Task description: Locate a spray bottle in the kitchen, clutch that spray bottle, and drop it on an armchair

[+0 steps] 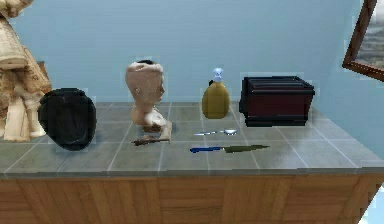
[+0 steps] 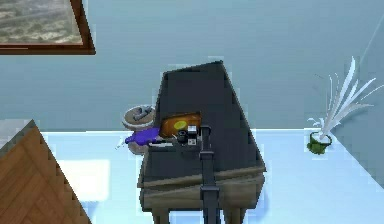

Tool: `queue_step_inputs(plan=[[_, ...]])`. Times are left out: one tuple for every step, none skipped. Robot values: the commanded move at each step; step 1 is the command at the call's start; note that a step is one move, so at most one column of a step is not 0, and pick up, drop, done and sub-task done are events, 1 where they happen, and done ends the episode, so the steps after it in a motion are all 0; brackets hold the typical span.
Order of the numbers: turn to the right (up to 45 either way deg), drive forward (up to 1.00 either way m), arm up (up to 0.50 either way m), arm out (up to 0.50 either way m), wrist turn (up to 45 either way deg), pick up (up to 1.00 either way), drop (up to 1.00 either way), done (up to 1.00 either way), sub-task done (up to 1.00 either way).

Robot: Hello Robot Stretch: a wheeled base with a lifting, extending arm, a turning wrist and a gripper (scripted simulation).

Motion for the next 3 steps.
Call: queue_step_inputs(plan=[[0.0,0.0,0.0,0.0,0.0,1.0,0.0,0.0,0.0],[0.0,0.0,0.1,0.0,0.0,0.0,0.0,0.0,0.0],[0.0,0.0,0.24,0.0,0.0,0.0,0.0,0.0,0.0]])
